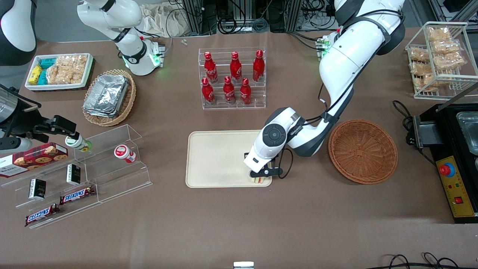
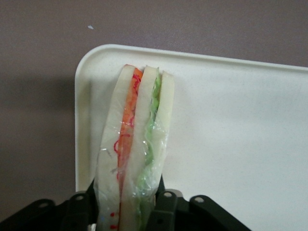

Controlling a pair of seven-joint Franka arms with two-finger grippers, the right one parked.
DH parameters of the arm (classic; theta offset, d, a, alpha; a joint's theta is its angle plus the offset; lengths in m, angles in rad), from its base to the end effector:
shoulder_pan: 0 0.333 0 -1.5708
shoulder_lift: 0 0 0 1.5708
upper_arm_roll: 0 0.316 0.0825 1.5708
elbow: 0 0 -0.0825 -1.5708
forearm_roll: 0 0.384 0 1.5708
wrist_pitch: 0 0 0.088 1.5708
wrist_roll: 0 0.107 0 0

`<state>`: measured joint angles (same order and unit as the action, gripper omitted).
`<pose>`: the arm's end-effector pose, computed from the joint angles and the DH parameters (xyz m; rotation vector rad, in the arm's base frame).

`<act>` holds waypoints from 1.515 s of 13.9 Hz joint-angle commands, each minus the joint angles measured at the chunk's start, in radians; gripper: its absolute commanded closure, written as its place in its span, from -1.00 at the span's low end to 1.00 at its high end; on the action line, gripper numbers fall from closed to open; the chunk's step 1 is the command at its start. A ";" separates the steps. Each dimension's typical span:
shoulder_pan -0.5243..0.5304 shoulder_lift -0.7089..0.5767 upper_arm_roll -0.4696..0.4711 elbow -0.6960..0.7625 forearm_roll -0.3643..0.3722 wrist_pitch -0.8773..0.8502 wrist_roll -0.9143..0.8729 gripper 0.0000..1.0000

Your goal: Place sandwich from basket to tray

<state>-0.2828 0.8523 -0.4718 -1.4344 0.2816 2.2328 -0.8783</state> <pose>0.5794 -0.4396 0.2241 3.0210 0.1543 -0.0913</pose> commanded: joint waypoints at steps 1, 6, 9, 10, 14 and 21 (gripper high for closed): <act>-0.009 -0.007 0.002 0.025 0.025 -0.004 -0.031 -1.00; 0.094 -0.166 0.001 0.025 0.019 -0.148 -0.065 -1.00; 0.201 -0.287 -0.013 0.017 -0.024 -0.318 0.080 -1.00; 0.236 -0.323 -0.011 0.014 -0.068 -0.369 0.163 -1.00; 0.300 -0.516 0.140 -0.085 -0.203 -0.461 0.506 -1.00; 0.281 -0.785 0.414 -0.371 -0.254 -0.435 0.986 -1.00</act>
<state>0.0120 0.1241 -0.0800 -1.7338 0.0147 1.7737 0.0603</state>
